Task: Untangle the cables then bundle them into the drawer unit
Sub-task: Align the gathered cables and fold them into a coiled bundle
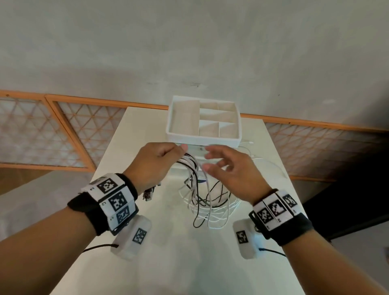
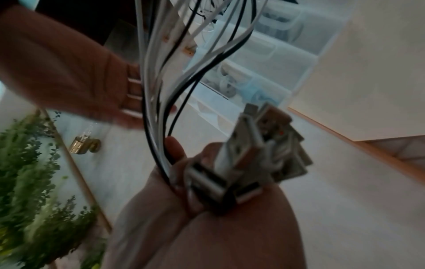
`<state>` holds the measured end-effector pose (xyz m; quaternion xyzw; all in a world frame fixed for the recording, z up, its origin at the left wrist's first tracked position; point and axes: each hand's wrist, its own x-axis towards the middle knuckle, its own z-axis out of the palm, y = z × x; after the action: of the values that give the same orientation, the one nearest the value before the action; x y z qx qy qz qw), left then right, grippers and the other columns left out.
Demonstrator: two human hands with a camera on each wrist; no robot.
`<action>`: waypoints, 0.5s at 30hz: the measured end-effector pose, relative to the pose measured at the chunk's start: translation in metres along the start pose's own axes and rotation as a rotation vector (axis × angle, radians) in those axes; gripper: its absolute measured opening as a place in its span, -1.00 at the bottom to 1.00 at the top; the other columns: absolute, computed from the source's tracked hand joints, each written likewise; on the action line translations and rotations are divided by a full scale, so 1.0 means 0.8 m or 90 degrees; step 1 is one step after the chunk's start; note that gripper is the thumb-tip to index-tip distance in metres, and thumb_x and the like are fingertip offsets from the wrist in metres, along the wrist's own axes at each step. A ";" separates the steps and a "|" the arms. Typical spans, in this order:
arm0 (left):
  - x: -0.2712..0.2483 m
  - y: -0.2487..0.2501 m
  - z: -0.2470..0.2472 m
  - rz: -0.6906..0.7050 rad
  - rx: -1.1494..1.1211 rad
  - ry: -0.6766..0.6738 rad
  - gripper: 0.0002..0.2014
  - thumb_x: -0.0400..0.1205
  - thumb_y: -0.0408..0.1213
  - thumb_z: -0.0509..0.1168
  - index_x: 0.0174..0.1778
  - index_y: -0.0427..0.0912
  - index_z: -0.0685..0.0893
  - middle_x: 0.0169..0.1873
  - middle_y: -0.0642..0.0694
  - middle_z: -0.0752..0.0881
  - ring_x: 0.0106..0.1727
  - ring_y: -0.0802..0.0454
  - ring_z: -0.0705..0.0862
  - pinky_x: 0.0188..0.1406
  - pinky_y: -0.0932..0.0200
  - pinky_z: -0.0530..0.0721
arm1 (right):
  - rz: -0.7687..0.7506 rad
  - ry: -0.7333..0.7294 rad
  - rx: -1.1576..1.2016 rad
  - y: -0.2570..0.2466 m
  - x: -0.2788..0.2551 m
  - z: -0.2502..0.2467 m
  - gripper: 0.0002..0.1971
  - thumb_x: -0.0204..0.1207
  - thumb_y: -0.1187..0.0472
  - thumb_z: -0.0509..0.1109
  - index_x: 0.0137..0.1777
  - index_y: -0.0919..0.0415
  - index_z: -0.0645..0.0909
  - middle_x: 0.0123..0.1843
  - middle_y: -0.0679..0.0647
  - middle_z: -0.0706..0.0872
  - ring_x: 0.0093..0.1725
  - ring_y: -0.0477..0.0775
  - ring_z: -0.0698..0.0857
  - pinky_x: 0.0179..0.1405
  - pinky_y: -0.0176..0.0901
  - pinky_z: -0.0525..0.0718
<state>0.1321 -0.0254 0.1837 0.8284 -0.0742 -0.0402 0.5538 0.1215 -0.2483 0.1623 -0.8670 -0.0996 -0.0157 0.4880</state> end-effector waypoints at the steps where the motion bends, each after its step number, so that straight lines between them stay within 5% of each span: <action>1: -0.001 0.004 0.003 0.012 -0.001 -0.019 -0.55 0.68 0.00 0.32 -0.55 -0.04 0.56 -0.68 0.10 0.31 -0.68 0.15 0.25 -0.62 0.29 0.34 | -0.017 -0.036 0.033 -0.016 0.004 0.009 -0.69 0.49 -0.02 0.56 0.23 -0.14 0.70 0.00 -0.17 0.81 -0.14 -0.16 0.77 -0.04 -0.21 0.75; 4: -0.004 0.011 0.001 0.047 0.024 -0.080 -0.69 0.63 -0.06 0.40 -0.24 -0.26 0.78 -0.70 0.11 0.39 -0.67 0.16 0.33 -0.64 0.28 0.40 | -0.027 -0.122 0.076 -0.033 0.006 0.025 -0.85 0.47 0.12 0.61 -0.09 0.19 0.76 -0.21 0.33 0.75 -0.29 0.12 0.68 -0.17 -0.02 0.67; 8: -0.009 0.005 -0.015 0.036 0.100 -0.155 -0.48 0.50 0.16 0.41 -0.25 -0.36 0.73 -0.63 0.06 0.42 -0.59 0.10 0.41 -0.53 0.10 0.53 | -0.002 -0.133 0.195 -0.020 0.003 0.024 -0.79 0.37 0.15 0.68 -0.20 0.29 0.79 -0.21 0.60 0.66 -0.26 0.17 0.57 -0.16 0.05 0.53; 12: -0.010 0.010 -0.022 0.008 0.151 -0.211 -0.54 0.42 0.24 0.41 -0.37 -0.16 0.73 -0.63 0.09 0.43 -0.56 0.09 0.43 -0.51 0.15 0.51 | -0.026 -0.112 0.220 -0.007 0.002 0.032 -0.78 0.43 0.08 0.62 -0.15 0.26 0.81 -0.29 0.53 0.65 -0.34 0.24 0.52 -0.25 0.06 0.43; 15: -0.013 0.010 -0.019 0.030 0.155 -0.190 -0.60 0.53 0.04 0.48 -0.33 -0.28 0.74 -0.61 0.02 0.43 -0.55 0.09 0.41 -0.50 0.13 0.50 | -0.030 -0.133 0.182 0.011 -0.008 0.035 -0.85 0.57 0.19 0.52 -0.18 0.24 0.76 -0.44 0.13 0.52 -0.43 0.16 0.37 -0.37 -0.11 0.34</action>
<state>0.1232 -0.0128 0.1967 0.8721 -0.1791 -0.1401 0.4332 0.1153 -0.2298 0.1394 -0.7829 -0.1711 0.0779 0.5931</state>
